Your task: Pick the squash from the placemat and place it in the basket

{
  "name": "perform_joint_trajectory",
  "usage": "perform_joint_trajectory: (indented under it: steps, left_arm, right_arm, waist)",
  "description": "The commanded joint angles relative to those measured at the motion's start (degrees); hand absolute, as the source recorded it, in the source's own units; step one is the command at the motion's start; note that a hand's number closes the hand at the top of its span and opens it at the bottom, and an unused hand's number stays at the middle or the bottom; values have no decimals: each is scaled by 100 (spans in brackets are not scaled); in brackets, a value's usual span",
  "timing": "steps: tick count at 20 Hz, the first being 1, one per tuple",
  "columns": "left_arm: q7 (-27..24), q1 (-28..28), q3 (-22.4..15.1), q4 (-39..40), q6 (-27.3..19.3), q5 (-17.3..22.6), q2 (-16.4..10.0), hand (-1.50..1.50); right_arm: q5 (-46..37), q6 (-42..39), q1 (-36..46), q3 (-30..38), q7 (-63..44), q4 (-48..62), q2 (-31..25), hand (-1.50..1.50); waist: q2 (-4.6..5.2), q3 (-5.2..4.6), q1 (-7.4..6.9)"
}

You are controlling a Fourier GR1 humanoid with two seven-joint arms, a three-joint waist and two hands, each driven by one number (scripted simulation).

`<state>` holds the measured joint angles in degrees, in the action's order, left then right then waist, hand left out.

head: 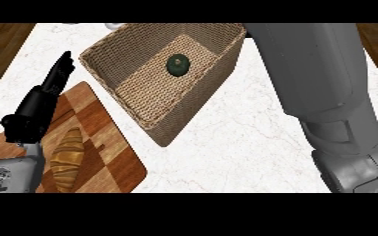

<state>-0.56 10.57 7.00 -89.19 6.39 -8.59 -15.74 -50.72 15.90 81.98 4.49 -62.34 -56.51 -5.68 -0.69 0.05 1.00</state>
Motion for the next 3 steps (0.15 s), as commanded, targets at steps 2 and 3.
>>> perform_joint_trajectory:
  steps: [2,3]
  left_arm:
    - [26,-4,100,26,-51,35,4,0]
    - [-31,-58,126,101,-69,-13,-29,0]
  right_arm:
    - [-410,700,-773,304,-677,-1045,-306,-150]
    - [-537,583,-795,284,-850,-1362,-292,-150]
  waist:
    - [-39,8,210]
    - [-50,3,213]
